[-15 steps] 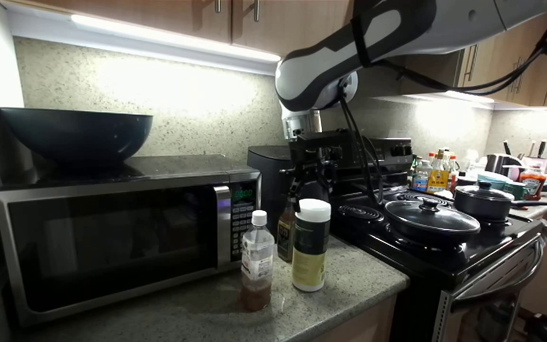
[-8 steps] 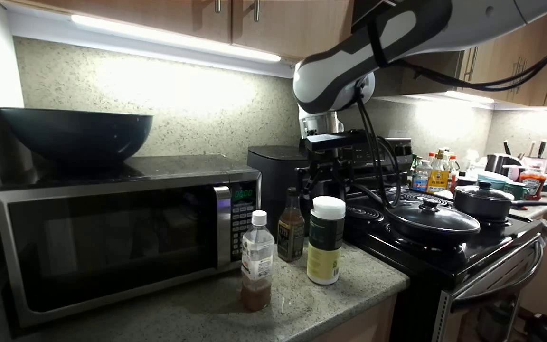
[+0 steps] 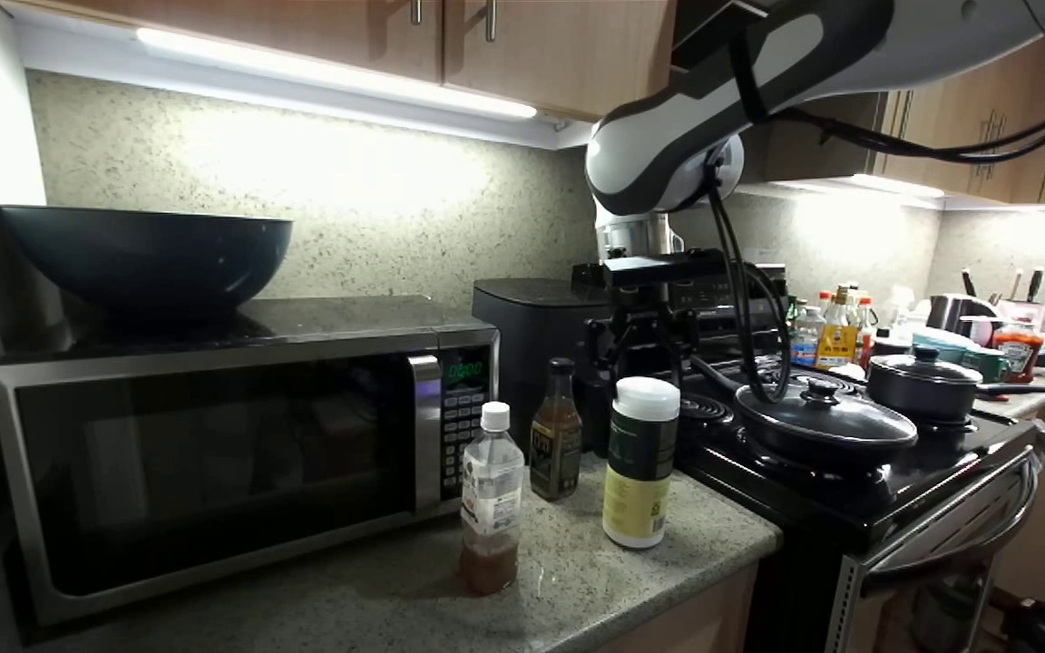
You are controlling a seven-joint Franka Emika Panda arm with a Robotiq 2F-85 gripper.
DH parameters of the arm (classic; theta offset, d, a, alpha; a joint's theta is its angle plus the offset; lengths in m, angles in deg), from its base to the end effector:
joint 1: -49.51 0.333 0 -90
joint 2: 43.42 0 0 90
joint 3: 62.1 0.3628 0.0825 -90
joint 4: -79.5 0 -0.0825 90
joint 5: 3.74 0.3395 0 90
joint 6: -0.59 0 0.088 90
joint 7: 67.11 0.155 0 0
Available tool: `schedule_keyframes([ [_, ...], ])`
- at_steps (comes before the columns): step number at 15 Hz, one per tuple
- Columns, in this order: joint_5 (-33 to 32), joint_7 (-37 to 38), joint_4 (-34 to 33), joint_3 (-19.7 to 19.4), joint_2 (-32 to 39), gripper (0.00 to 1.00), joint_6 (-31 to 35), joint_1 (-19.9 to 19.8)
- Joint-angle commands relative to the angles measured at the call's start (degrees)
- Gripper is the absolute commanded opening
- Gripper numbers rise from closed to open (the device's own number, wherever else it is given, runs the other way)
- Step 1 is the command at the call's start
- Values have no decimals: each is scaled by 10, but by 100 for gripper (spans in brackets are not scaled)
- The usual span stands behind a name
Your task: Move the glass bottle backwards and move the container on the right to the right then move the glass bottle forwards.
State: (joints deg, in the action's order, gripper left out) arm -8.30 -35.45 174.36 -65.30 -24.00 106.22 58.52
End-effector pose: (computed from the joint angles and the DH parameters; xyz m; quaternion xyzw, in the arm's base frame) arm 0.6032 0.0549 0.4177 0.9740 -0.2087 -0.0562 0.0684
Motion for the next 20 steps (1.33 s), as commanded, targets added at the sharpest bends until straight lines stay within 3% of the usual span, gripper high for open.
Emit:
schedule_keyframes([
  [1, 4, 1, -6, 8, 3, 66, -3, -10],
  [13, 51, 38, -7, -17, -18, 66, 40, -57],
  [14, 53, 40, -12, -17, -16, 98, 29, -58],
  [15, 43, 22, -22, -16, -4, 93, 28, -58],
  [20, 45, 2, -25, -10, -1, 100, 22, -57],
])
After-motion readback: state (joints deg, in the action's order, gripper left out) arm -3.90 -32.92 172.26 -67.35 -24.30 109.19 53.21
